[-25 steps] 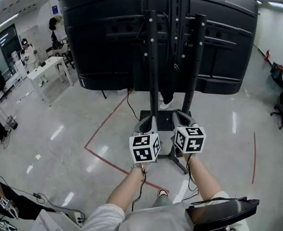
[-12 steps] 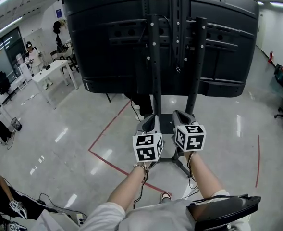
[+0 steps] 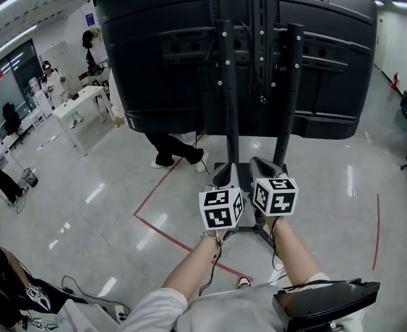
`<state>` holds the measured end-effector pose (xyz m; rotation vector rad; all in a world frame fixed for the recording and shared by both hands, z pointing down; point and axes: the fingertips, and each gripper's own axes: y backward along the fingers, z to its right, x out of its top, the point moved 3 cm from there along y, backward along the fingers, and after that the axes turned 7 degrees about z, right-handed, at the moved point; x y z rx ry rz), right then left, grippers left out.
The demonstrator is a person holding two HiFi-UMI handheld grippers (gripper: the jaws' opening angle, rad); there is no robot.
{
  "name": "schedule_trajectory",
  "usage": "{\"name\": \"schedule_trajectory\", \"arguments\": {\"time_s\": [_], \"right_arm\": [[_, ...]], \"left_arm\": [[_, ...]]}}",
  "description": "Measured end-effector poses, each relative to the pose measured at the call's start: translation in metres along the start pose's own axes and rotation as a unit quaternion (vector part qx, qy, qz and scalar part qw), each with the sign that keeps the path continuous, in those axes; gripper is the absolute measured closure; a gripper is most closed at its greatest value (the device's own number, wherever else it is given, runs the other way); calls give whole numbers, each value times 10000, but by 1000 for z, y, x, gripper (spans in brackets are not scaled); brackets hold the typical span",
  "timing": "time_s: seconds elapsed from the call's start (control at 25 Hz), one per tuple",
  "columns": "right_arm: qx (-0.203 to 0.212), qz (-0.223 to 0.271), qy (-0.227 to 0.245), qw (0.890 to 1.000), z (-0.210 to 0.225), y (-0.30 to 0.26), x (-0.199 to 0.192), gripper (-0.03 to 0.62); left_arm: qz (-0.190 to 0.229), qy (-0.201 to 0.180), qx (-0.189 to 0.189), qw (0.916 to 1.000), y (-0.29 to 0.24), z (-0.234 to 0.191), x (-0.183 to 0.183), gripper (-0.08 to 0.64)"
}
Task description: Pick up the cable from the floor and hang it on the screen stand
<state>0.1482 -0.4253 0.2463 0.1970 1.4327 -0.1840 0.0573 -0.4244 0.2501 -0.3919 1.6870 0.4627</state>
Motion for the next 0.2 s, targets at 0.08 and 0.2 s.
{"name": "schedule_trajectory", "arguments": {"time_s": [0.08, 0.2], "right_arm": [[55, -2, -7, 10000, -6, 0, -1, 575], [155, -26, -111, 9998, -11, -2, -2, 575]], "left_arm": [[-17, -4, -23, 10000, 2, 1, -1, 560], [-15, -57, -36, 10000, 2, -1, -1, 560]]}}
